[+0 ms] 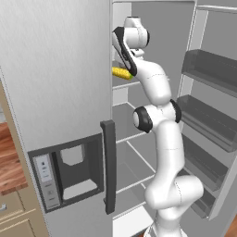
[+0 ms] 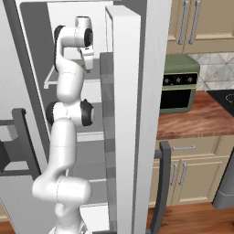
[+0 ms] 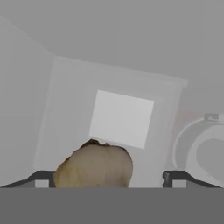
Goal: Retrieve the bottle and the shaker from the cabinet and place them next to the mixing bowl on the counter. Then add garlic from the fridge to the mixing bowl.
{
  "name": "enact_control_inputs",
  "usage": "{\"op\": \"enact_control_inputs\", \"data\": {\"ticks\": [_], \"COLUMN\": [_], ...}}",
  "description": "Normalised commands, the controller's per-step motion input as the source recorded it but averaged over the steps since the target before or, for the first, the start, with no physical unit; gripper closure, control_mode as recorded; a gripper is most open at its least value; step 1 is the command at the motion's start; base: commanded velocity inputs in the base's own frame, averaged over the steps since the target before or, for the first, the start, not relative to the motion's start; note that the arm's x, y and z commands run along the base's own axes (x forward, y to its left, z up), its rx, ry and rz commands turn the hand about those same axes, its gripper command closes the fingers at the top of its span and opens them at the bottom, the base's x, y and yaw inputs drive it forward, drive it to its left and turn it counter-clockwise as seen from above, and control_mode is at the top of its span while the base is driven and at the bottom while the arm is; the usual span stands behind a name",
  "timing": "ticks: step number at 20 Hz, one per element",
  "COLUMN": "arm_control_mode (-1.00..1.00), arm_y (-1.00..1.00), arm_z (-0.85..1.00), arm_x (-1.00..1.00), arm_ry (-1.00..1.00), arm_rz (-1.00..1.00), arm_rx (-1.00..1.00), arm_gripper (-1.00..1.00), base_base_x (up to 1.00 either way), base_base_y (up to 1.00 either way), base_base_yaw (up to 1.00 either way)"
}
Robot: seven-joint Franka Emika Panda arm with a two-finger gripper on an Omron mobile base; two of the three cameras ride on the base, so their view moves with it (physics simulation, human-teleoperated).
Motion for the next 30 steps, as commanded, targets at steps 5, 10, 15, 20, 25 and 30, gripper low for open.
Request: {"op": "enact_control_inputs", "data": {"ticks": [5,10,15,20,25,30], "arm_control_mode": [-1.0,-1.0,-1.0,-1.0,-1.0,-1.0], "arm_y": [0.0,0.0,-0.04,-0.11,-0.26,-0.07], "arm_z": [0.0,0.0,0.31,0.29,0.01,-0.18], "arm_x": [0.0,0.0,0.0,-0.11,-0.68,-0.82], "arm_ry": [0.0,0.0,-0.02,-0.09,-0.13,-0.1], "arm_rz": [0.0,0.0,0.0,0.0,0.0,0.0], "arm_rx": [0.0,0.0,-0.1,-0.06,0.0,0.0], "arm_gripper": [1.0,1.0,1.0,1.0,1.0,1.0], "base_base_x": [0.0,0.0,0.0,0.0,0.0,0.0], "base_base_y": [0.0,0.0,0.0,0.0,0.0,0.0], "base_base_yaw": [0.0,0.0,0.0,0.0,0.0,0.0]}}
